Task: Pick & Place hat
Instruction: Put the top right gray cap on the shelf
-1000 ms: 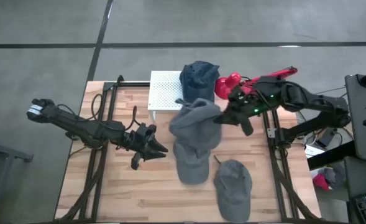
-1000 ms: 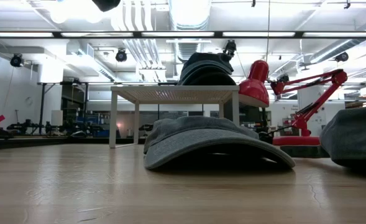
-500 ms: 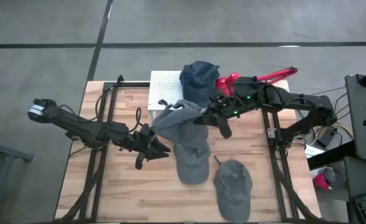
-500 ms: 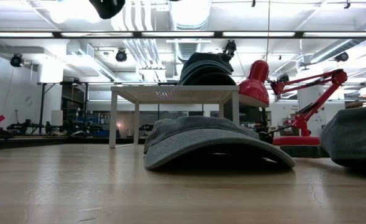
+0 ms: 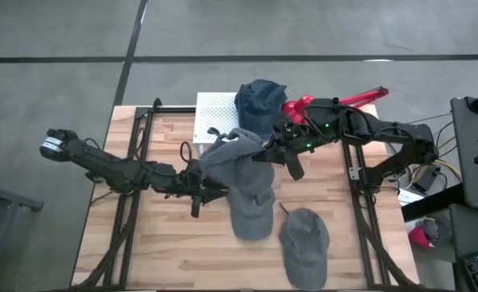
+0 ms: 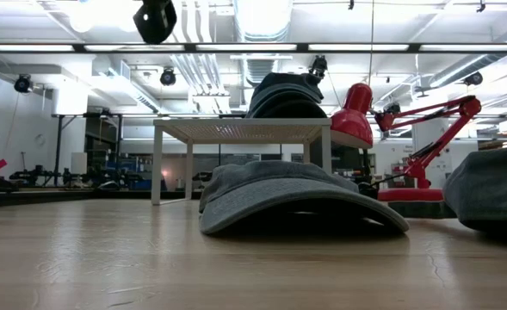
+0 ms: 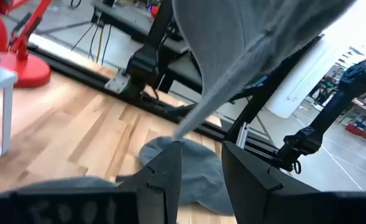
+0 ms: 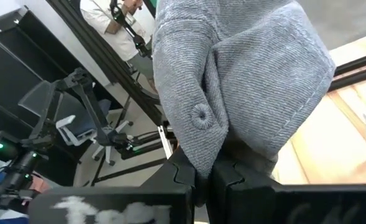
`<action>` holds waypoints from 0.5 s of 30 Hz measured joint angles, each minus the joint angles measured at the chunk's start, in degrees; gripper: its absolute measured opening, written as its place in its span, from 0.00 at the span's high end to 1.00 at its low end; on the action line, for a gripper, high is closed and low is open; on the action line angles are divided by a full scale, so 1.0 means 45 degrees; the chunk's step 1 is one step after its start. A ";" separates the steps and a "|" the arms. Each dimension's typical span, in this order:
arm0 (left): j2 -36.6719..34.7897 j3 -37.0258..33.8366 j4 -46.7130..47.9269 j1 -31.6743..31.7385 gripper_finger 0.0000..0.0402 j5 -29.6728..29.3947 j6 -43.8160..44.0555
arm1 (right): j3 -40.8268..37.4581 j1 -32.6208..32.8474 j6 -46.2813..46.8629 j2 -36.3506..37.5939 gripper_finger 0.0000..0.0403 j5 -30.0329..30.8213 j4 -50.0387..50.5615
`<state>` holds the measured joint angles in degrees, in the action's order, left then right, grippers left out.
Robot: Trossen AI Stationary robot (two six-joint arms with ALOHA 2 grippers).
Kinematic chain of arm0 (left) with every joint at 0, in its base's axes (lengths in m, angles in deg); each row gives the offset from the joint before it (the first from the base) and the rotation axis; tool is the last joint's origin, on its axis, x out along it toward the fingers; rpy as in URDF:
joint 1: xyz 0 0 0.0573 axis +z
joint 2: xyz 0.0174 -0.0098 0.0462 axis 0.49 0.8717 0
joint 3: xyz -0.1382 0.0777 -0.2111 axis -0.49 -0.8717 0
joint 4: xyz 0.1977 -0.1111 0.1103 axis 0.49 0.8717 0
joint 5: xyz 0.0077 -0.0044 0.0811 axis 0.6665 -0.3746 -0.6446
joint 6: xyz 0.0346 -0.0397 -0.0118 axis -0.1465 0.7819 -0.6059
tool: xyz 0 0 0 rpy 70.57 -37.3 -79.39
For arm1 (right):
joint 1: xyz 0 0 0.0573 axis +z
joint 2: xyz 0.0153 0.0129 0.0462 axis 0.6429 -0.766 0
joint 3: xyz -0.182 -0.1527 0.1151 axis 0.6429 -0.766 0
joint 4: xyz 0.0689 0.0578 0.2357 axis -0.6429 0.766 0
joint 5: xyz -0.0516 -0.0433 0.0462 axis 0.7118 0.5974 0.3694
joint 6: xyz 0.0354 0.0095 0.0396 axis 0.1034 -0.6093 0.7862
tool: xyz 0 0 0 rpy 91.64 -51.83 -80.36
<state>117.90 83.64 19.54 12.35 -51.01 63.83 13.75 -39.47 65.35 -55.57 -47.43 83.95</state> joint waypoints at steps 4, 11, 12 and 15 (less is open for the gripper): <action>-0.0011 0.0000 -0.0435 -0.0006 0.71 0.0024 -0.0275 | 0.0274 -0.0005 0.0009 0.0000 0.98 0.0026 0.0005; -0.0011 0.0000 -0.1327 -0.0006 0.71 0.0068 -0.0067 | 0.0829 -0.0005 -0.0166 0.0001 0.98 0.0031 -0.0010; -0.0011 0.0000 -0.1584 -0.0006 0.71 0.0068 -0.0062 | 0.0876 -0.0005 -0.0218 0.0010 0.98 0.0031 -0.0010; -0.0021 0.0000 -0.2287 -0.0006 0.71 0.0068 0.0083 | 0.0937 -0.0005 -0.0405 0.0010 0.98 0.0036 -0.0010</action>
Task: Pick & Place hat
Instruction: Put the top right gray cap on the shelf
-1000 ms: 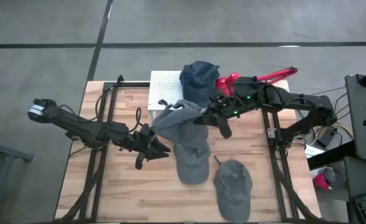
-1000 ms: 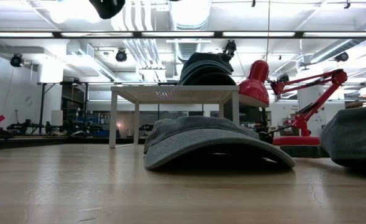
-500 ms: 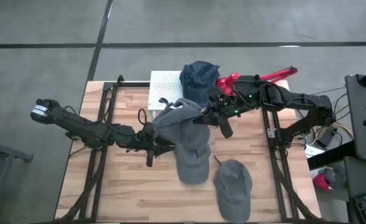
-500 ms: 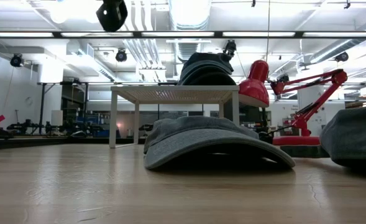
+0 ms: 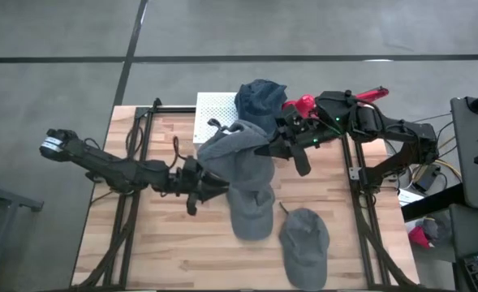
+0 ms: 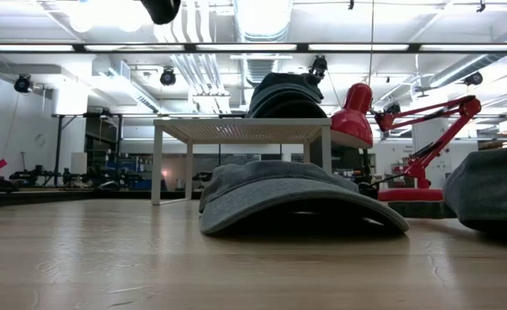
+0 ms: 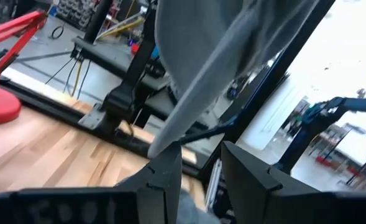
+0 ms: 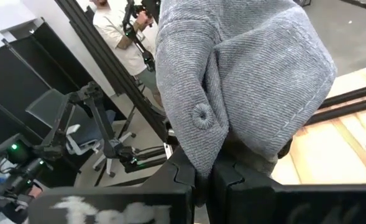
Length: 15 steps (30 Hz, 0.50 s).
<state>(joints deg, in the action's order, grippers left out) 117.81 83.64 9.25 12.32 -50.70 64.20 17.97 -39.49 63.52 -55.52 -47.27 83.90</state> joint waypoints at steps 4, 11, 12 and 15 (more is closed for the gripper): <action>-0.0005 0.0000 -0.0183 0.0005 0.71 0.0000 0.0333 | 0.0000 -0.0005 -0.0109 0.0000 0.98 0.0000 0.0019; -0.0005 0.0000 -0.0149 0.0005 0.71 0.0000 0.0687 | 0.0000 -0.0005 -0.0325 0.0000 0.98 0.0000 0.0029; -0.0005 0.0000 -0.0149 0.0005 0.71 -0.0002 0.0722 | 0.0000 -0.0005 -0.0329 0.0000 0.98 0.0000 0.0029; -0.0005 0.0000 -0.0105 0.0005 0.71 0.0000 0.0753 | 0.0000 -0.0005 -0.0365 0.0000 0.98 0.0000 0.0032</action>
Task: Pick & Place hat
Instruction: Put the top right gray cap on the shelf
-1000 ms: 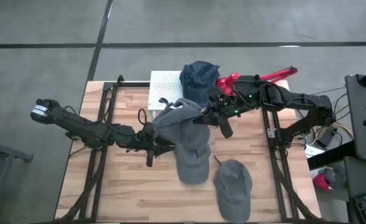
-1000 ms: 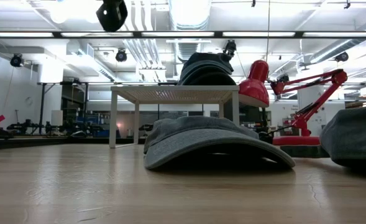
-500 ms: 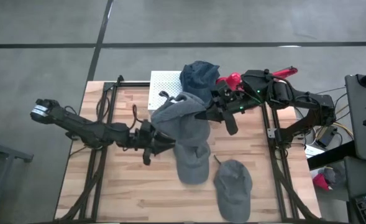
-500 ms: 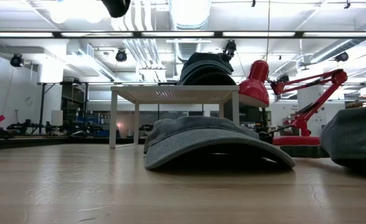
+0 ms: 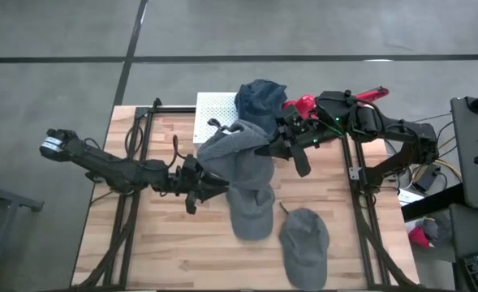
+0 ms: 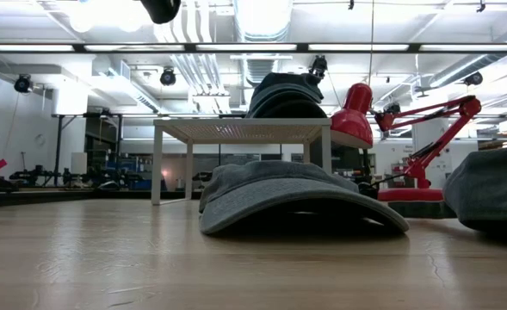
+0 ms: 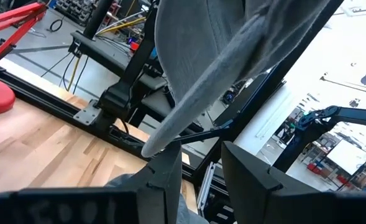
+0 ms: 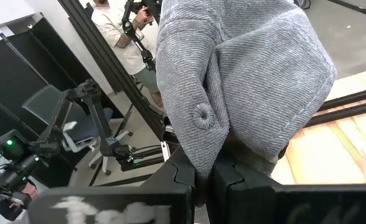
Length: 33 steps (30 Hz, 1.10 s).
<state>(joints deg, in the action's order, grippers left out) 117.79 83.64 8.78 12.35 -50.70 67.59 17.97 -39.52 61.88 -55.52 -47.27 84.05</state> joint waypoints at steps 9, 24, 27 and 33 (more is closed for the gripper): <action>0.0128 0.0000 0.0340 0.0005 0.64 0.0089 0.0243 | 0.0000 0.0000 -0.0108 0.0104 0.98 0.0005 0.0016; 0.1091 0.0000 -0.0965 0.0199 0.33 -0.0787 -0.0370 | -0.0010 0.0000 -0.0105 0.0258 0.98 0.0005 -0.0008; 0.1069 0.0000 -0.1113 0.0199 0.34 -0.0787 -0.0612 | -0.0010 0.0000 -0.0061 0.0341 0.98 0.0005 -0.0010; 0.1039 0.0000 -0.1991 0.0201 0.33 -0.0737 -0.0763 | -0.0014 0.0000 -0.0075 0.0485 0.98 0.0010 -0.0004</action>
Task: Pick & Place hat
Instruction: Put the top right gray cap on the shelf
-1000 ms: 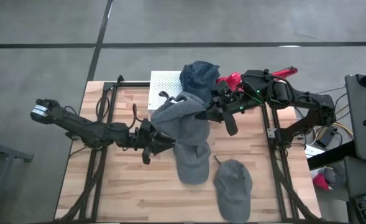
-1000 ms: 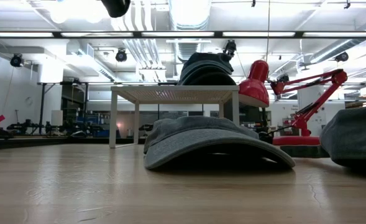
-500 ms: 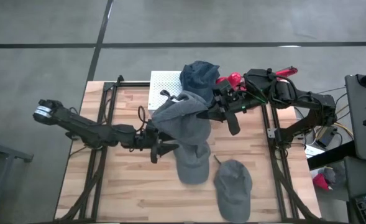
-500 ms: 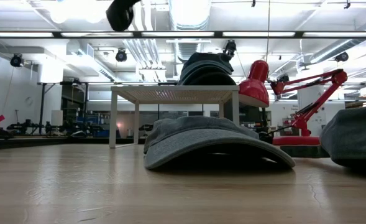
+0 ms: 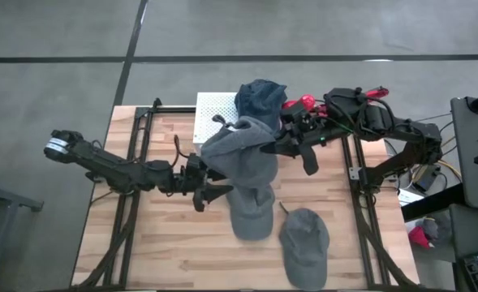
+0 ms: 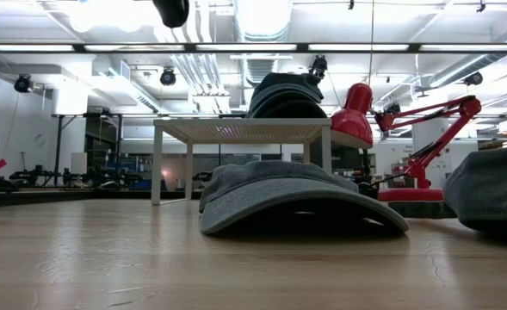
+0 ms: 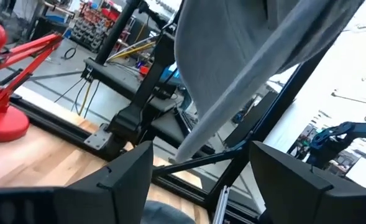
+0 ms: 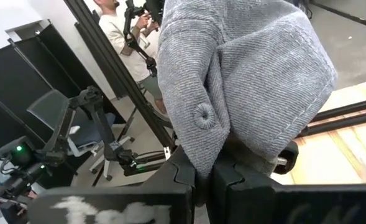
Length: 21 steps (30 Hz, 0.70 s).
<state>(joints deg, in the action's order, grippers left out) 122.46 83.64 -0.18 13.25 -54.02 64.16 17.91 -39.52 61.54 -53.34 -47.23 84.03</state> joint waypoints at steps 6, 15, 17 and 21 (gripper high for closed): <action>-0.0010 0.0000 -0.0361 -0.0002 0.34 0.0224 -0.0102 | 0.0000 0.0000 -0.0039 0.0132 0.98 0.0000 -0.0002; -0.0010 0.0000 -0.0647 0.0086 0.34 0.0385 -0.0421 | 0.0000 -0.0005 -0.0214 0.0136 0.98 0.0005 0.0039; -0.0010 0.0000 -0.0765 0.0150 0.34 0.0320 -0.0548 | 0.0000 -0.0005 -0.0219 0.0106 0.98 0.0005 0.0061; 0.0000 0.0000 -0.1035 0.0263 0.34 0.0319 -0.0645 | 0.0000 -0.0005 -0.0219 -0.0027 0.98 0.0005 0.0063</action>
<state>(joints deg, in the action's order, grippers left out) 122.46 83.64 -4.84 14.43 -52.58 61.25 17.90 -39.54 60.56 -53.46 -47.20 84.32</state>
